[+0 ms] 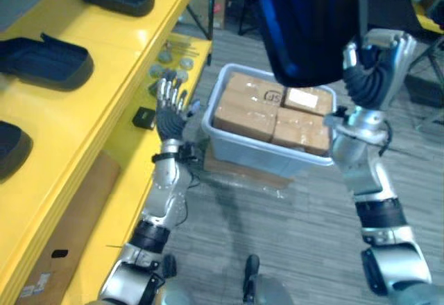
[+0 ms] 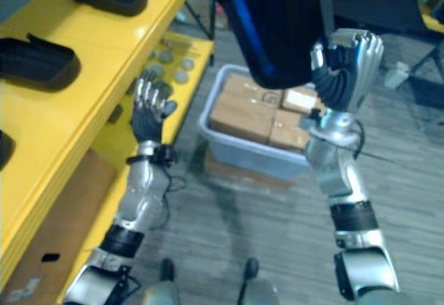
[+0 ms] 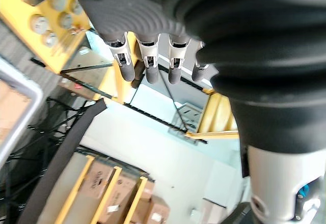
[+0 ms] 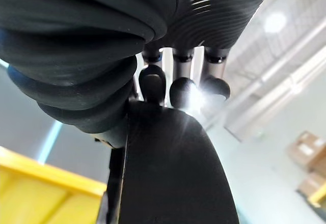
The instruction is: Walk over and take plastic housings, then place them on the shelf
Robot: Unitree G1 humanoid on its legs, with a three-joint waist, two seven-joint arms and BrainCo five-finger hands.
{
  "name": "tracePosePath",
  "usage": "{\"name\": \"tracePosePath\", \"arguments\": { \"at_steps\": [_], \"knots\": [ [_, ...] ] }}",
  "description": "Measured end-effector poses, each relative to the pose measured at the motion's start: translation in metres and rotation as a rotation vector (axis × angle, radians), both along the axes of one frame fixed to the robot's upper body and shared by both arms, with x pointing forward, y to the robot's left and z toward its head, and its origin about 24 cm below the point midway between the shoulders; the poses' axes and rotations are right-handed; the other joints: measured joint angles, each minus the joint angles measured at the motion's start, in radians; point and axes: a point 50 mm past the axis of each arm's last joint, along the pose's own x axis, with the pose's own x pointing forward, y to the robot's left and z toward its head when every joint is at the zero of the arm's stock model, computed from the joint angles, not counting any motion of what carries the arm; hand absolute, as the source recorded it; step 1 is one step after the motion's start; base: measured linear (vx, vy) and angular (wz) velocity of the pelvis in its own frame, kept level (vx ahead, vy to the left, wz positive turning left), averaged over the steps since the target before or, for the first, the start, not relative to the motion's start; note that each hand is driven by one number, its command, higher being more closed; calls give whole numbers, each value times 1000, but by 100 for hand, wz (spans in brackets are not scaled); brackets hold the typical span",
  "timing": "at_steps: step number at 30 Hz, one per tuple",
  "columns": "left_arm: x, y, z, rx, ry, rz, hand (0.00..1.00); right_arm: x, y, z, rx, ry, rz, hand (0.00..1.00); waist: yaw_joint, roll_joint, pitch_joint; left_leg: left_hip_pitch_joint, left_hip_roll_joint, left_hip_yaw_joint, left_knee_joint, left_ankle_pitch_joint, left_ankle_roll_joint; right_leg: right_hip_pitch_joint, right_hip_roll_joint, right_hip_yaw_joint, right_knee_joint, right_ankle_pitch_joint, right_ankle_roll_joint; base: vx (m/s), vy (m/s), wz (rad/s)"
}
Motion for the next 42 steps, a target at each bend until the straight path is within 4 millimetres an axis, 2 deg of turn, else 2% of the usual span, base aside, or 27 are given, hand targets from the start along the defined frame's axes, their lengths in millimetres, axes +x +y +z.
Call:
{"name": "tracePosePath", "arguments": {
  "at_steps": [10, 19, 24, 27, 28, 37, 42],
  "knots": [
    [-3, -16, -9, -47, 49, -62, 0, 0, 24, -24, -45, 115, 119, 100, -14, 18, -63, 18, -19, 4, -44, 26, 10, 17, -3, 0, -44, 31, 6, -4, 1, 0],
    [-8, -46, -17, -68, 88, -252, 0, -4, 55, -48, -87, 206, 265, 100, -16, 30, -86, 48, -33, 8, -75, 38, 17, 38, -12, 0, -57, 37, 13, 0, 0, 0],
    [-8, -51, -20, -87, 118, -305, 0, -9, 69, -64, -96, 267, 344, 100, -17, 46, -98, 50, -37, 10, -76, 38, 18, 41, -14, 2, -66, 41, 14, 0, 0, 0],
    [-9, -50, -23, -116, 136, -314, 0, -6, 70, -72, -74, 314, 360, 100, -18, 55, -103, 53, -36, 10, -76, 38, 18, 46, -14, 3, -70, 42, 13, 0, 0, 0],
    [-9, -50, -24, -116, 140, -313, 100, -6, 70, -75, -63, 334, 368, 100, -17, 56, -104, 54, -36, 10, -76, 38, 18, 48, -13, 3, -73, 44, 13, 0, 0, 0],
    [-9, -48, -36, -151, 202, -299, 100, -12, 72, -112, 64, 508, 431, 100, -16, 55, -105, 53, -36, 24, -75, 38, 18, 49, -11, 17, -102, 63, 11, -16, 0, -5],
    [-8, -44, -41, -188, 226, -270, 100, -19, 78, -125, 111, 552, 456, 100, -19, 51, -107, 53, -36, 25, -75, 38, 18, 49, -11, 18, -103, 64, 10, 0, 0, 0]
  ]
}}
